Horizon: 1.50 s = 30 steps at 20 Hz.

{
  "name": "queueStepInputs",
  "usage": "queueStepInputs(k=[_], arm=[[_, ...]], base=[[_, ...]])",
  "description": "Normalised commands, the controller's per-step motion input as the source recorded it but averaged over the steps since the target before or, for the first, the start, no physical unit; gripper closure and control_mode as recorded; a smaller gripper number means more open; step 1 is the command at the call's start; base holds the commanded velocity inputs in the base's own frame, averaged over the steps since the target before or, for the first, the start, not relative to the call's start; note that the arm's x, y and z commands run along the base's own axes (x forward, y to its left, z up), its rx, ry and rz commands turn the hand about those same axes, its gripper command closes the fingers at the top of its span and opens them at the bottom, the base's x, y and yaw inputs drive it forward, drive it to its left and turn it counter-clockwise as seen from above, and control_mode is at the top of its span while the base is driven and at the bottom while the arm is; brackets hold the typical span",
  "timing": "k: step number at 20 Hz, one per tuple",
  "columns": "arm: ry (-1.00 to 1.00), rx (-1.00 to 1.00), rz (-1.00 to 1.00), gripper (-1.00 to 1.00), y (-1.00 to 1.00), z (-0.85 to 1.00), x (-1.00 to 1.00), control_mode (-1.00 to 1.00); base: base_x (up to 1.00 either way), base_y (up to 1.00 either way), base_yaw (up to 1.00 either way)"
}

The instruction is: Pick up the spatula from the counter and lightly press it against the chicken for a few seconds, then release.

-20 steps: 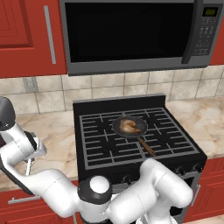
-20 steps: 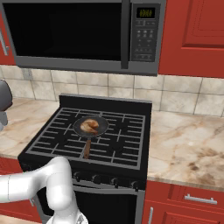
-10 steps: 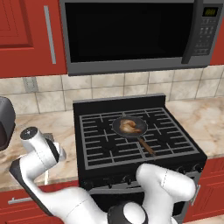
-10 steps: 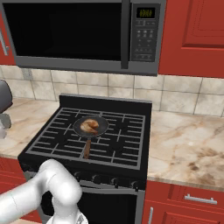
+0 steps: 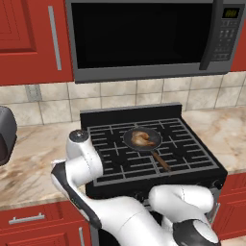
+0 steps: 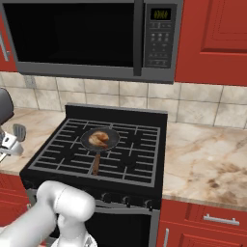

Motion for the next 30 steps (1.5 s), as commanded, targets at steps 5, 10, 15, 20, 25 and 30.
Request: queueStepInputs(k=[5,10,15,20,25,30], arm=[[0.2,0.12,-0.1,1.0,-0.6,0.51,0.0,-1.0],[0.24,0.1,-0.17,1.0,-0.64,0.39,0.0,-1.0],[0.13,0.05,-0.2,1.0,-0.39,0.09,0.0,-1.0],[0.02,0.03,-0.21,1.0,-0.39,0.0,0.0,-1.0],[0.04,0.01,-0.23,1.0,-0.42,0.0,0.01,-1.0],[0.08,0.06,-0.19,1.0,-0.42,0.07,0.14,-1.0]], base=[[0.0,0.0,0.0],[0.0,0.0,0.0],[0.0,0.0,0.0],[0.0,0.0,0.0],[0.0,0.0,0.0],[0.0,0.0,0.0]])
